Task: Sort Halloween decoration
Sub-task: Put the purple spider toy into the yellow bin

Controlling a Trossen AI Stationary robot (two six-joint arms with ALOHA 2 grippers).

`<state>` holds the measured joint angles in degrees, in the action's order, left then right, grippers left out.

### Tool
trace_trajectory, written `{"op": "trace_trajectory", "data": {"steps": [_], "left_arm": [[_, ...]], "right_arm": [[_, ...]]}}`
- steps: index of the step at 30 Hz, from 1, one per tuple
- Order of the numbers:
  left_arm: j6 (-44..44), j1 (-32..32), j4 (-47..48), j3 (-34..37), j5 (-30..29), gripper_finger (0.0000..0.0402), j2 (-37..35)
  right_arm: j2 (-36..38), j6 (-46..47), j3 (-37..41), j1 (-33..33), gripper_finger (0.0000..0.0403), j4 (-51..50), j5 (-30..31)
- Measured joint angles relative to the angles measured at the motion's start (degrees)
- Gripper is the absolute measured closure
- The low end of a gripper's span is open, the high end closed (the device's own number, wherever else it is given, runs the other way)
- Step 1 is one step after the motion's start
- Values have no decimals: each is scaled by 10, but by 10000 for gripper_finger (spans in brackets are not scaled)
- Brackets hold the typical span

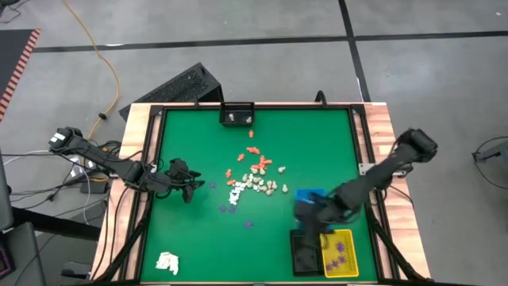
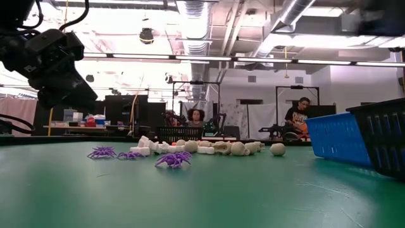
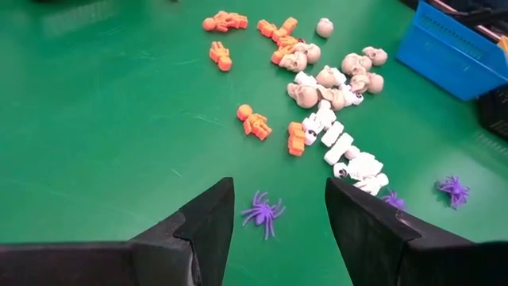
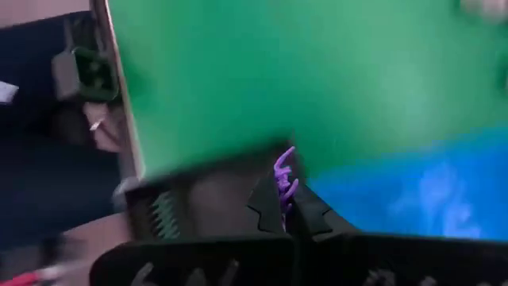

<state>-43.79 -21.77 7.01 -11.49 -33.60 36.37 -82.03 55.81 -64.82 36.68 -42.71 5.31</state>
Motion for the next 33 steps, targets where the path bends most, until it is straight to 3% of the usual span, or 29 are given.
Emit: {"op": "trace_trajectory", "data": {"steps": [6, 11, 16, 29, 33], "left_arm": [[-3, 0, 0, 0, -3, 213, 0], [-3, 0, 0, 0, -4, 213, 0], [-3, 0, -1, 0, -6, 213, 0], [-3, 0, -1, 0, -5, 213, 0], [-3, 0, -1, 0, -5, 213, 0]], "right_arm": [[23, 251, 0, 114, 403, -122, -10], [3, 351, 1, 173, 403, -142, -15], [-19, 385, 1, 196, 387, -129, -19], [-27, 368, 1, 191, 287, -124, -34], [-27, 300, 1, 161, 271, -100, 33]]}}
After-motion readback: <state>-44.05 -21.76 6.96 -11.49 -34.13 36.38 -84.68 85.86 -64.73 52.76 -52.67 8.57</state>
